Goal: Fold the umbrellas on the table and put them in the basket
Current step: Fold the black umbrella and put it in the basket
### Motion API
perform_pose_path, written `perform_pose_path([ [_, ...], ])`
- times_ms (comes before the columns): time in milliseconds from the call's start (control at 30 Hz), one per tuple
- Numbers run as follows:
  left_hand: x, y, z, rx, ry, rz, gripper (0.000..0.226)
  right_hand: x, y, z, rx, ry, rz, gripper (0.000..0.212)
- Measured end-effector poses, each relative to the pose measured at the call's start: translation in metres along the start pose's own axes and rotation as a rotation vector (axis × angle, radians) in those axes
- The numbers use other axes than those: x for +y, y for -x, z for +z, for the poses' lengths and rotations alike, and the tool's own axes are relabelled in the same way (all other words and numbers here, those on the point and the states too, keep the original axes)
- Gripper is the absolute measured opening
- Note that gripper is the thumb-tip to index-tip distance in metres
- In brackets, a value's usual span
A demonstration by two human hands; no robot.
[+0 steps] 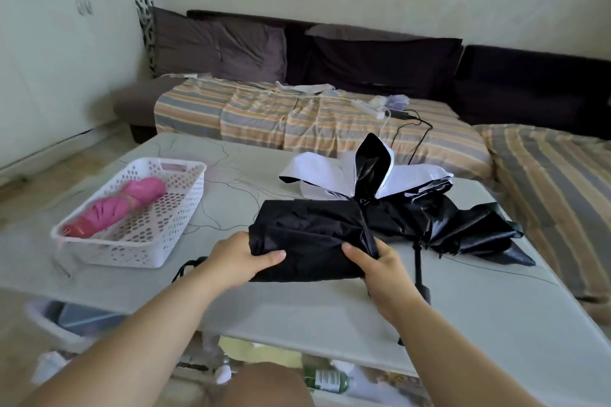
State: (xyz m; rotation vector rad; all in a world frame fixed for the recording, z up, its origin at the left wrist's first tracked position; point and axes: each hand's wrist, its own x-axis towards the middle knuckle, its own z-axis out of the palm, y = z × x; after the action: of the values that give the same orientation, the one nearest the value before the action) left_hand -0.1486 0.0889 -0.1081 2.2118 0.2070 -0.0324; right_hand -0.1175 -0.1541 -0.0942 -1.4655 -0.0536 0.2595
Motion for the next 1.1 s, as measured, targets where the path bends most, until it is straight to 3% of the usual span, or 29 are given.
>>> perform_pose_path([
  [200,0.000,-0.029,0.009,0.239,-0.296,0.136,0.023,0.023,-0.041,0.005,0.054,0.020,0.073,0.013],
  [433,-0.046,-0.037,0.052,0.291,-0.252,0.165,0.040,0.058,-0.065,-0.012,0.018,0.460,0.162,0.019],
  [533,-0.053,-0.028,0.060,0.352,-0.207,0.166,0.040,0.062,-0.067,-0.015,0.027,0.503,0.182,0.032],
  [633,-0.050,-0.021,0.059,0.315,-0.102,0.174,0.031,0.062,-0.066,-0.021,-0.012,0.491,0.224,0.043],
  [733,-0.046,-0.019,0.058,0.301,-0.032,0.097,0.038,0.058,-0.062,-0.021,-0.041,0.568,0.199,0.037],
  [933,-0.043,-0.023,0.060,0.374,0.076,-0.147,0.032,0.050,-0.056,-0.014,-0.089,0.692,0.158,0.026],
  [1100,-0.045,-0.018,0.059,0.314,0.130,-0.245,0.024,0.054,-0.053,-0.017,-0.129,0.547,0.239,0.026],
])
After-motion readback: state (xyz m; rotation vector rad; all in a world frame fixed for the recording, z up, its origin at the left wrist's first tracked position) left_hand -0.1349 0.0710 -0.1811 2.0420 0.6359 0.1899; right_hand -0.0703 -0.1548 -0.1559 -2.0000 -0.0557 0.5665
